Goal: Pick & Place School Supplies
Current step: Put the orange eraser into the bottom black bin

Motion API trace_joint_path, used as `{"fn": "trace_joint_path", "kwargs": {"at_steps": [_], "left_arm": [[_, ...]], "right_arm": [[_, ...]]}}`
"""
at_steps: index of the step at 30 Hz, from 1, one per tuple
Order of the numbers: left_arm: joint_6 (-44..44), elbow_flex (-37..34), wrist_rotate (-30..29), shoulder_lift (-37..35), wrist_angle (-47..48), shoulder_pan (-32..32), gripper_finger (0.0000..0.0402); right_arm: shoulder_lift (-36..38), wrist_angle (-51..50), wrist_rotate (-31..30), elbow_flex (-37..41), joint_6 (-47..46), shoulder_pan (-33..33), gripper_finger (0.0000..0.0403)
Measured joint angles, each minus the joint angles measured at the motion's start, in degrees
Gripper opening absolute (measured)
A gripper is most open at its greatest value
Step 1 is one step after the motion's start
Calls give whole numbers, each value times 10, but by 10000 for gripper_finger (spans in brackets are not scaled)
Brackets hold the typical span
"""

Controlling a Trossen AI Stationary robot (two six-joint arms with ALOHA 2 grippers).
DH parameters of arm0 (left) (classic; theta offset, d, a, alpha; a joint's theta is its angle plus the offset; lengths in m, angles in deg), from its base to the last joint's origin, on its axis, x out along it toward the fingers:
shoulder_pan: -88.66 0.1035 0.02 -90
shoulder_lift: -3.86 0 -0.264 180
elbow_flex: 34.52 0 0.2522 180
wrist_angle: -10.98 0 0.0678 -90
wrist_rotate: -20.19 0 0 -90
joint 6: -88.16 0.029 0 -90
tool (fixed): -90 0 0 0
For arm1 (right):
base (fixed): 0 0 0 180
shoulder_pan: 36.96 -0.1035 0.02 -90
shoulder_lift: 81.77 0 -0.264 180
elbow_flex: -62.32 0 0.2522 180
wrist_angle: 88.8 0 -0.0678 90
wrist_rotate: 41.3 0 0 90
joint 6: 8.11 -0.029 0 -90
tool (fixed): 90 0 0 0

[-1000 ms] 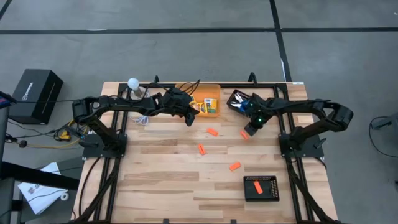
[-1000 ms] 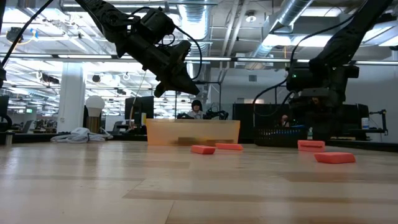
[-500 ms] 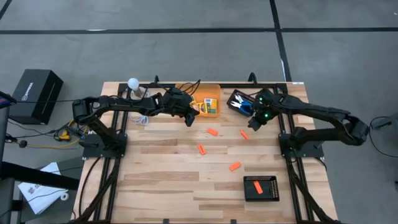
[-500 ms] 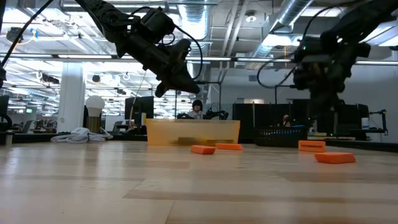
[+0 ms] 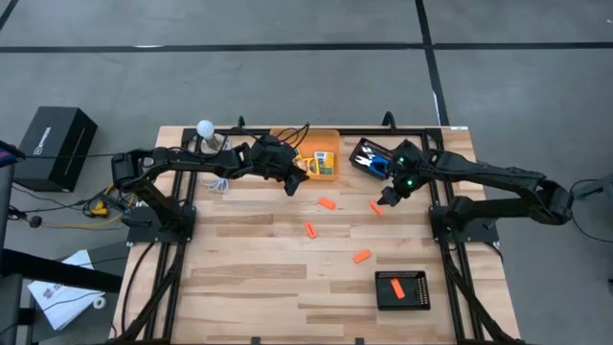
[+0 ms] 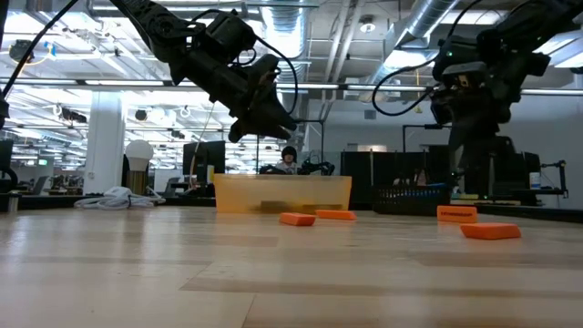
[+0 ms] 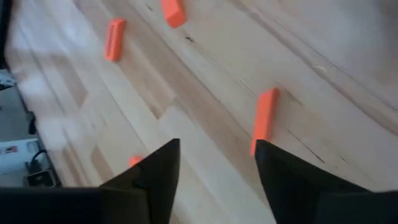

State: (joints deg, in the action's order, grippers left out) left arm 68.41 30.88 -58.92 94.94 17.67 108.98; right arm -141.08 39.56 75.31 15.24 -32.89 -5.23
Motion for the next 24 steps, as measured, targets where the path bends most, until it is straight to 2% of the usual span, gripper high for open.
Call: {"fn": "trace_joint_path", "kwargs": {"at_steps": [3, 7, 16, 24], "left_arm": [[0, 0, 0, 0, 0, 0, 151], [13, 0, 0, 0, 0, 0, 166], [28, 0, -1, 0, 0, 0, 162], [30, 0, 3, 0, 1, 0, 163]], "right_arm": [[0, -8, -19, 0, -5, -7, 216], [-15, -13, -44, 0, -28, -16, 212], [-94, 13, -71, -7, -53, -60, 171], [-152, 14, -91, -48, -44, -66, 183]]}}
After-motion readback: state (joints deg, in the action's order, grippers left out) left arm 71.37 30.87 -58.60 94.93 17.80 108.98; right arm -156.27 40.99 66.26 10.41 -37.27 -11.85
